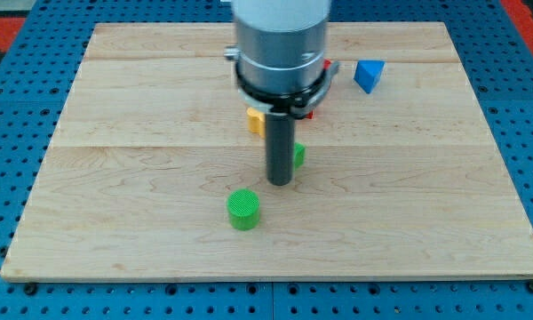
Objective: Push green circle towards right side of the green star
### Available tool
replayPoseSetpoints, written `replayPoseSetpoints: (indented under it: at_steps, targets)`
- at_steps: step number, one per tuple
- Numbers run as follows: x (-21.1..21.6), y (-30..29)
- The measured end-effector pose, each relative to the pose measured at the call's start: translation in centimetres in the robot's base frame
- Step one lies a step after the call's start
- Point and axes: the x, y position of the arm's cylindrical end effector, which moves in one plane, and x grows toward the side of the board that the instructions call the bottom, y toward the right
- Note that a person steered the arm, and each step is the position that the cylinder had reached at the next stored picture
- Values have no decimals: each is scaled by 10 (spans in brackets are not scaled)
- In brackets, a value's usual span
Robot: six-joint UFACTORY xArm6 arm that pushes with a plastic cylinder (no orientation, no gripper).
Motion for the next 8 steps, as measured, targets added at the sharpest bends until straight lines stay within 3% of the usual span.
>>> replayPoseSetpoints:
  at_steps: [2, 4, 5, 6, 8]
  targets:
    - [-18, 41]
    - [101, 51]
    - [127, -53]
    - [100, -96]
    - [36, -15]
